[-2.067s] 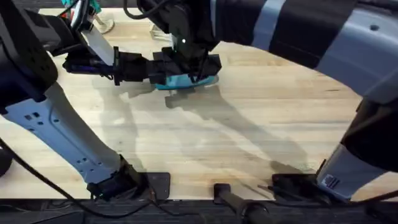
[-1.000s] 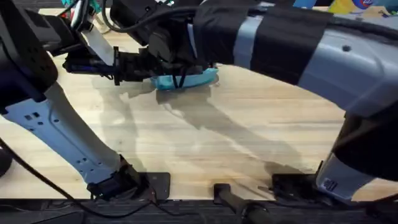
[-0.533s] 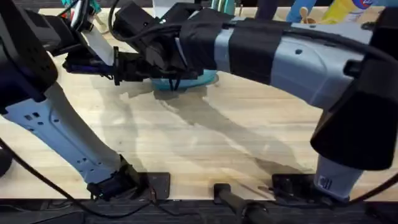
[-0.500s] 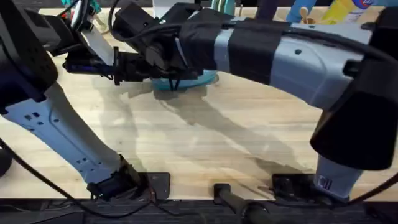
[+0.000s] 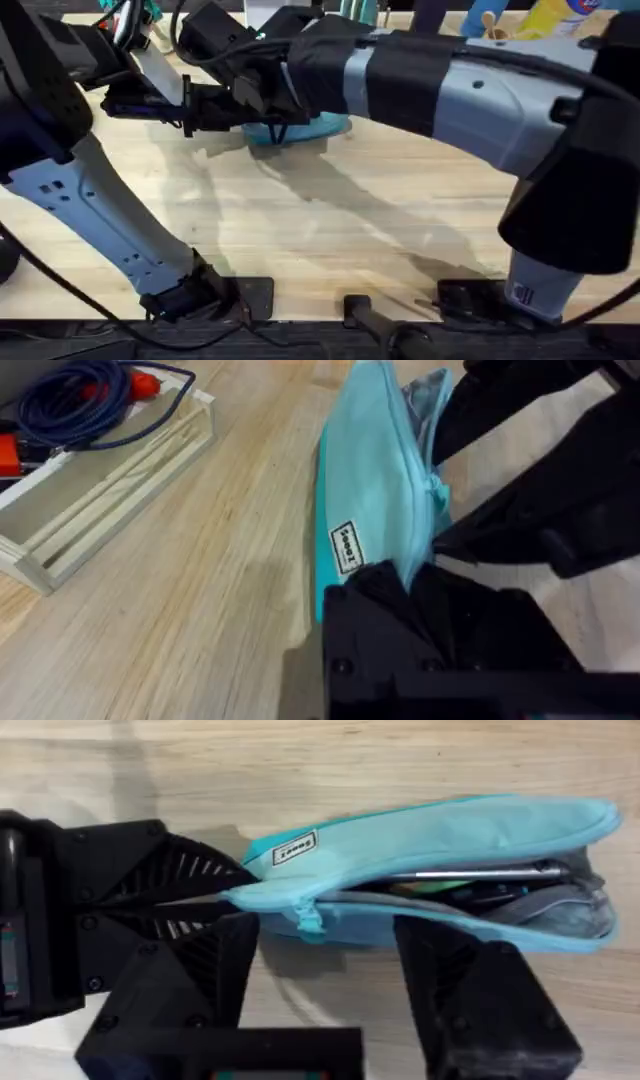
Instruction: Unzip the bag, pick up the pens from the table one at a time and place them inside, then zip the bag closed.
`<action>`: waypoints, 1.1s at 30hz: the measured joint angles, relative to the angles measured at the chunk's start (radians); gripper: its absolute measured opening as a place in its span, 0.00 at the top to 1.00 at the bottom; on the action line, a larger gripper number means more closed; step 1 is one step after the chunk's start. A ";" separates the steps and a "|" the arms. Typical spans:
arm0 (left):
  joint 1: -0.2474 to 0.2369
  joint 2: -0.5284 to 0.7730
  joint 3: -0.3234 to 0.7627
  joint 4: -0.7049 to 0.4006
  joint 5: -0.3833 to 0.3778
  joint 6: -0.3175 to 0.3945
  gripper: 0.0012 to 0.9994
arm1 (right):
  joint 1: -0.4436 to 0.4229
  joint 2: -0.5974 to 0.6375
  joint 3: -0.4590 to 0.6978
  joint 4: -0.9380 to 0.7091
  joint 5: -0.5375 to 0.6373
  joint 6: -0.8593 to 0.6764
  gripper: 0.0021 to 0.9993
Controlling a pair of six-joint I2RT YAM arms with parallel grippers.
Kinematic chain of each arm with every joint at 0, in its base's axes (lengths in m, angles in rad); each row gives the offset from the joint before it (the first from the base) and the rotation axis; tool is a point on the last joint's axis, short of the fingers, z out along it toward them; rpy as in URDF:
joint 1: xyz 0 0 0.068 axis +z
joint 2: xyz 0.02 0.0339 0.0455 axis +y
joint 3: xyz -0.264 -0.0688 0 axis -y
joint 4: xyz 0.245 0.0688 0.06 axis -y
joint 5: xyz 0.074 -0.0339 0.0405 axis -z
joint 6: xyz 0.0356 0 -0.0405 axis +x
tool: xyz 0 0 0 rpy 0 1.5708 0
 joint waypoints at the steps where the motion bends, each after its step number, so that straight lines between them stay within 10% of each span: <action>1: 0.000 0.000 0.000 0.000 0.000 0.000 0.96 | 0.001 0.000 0.000 0.000 0.000 -0.002 0.21; 33: 0.000 0.000 0.000 0.000 0.000 0.000 0.96 | 0.004 0.039 0.000 0.016 0.000 -0.019 0.66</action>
